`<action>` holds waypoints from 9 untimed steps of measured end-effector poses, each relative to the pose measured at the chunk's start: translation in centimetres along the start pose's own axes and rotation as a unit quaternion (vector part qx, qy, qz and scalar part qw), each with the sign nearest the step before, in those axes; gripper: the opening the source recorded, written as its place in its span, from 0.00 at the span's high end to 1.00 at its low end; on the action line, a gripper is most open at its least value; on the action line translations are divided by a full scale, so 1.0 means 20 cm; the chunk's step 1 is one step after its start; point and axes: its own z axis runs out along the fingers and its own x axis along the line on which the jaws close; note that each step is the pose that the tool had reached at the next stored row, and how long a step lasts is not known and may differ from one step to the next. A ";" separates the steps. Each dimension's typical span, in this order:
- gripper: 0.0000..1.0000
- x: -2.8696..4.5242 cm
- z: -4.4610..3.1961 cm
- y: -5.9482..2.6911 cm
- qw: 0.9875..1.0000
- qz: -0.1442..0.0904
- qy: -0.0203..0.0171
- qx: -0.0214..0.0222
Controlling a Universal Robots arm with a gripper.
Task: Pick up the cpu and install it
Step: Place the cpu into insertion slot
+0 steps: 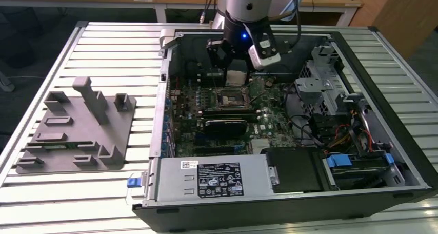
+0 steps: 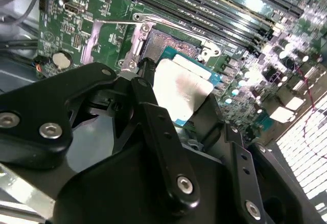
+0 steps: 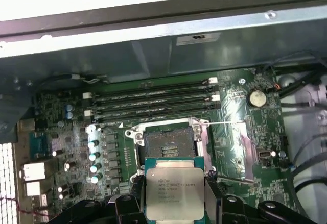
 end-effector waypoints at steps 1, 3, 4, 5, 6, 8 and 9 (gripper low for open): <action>0.45 0.000 0.000 0.000 1.000 0.008 -0.001 0.000; 0.45 0.000 0.000 0.000 1.000 0.024 -0.002 0.000; 0.45 0.000 0.000 0.000 1.000 0.031 -0.003 0.000; 0.45 0.000 0.000 0.000 0.999 0.038 -0.003 0.000; 0.45 0.000 0.000 0.000 0.999 0.044 -0.004 0.000; 0.45 0.000 0.000 0.000 0.998 0.057 -0.005 0.000; 0.45 0.000 0.000 0.000 0.998 0.063 -0.005 0.000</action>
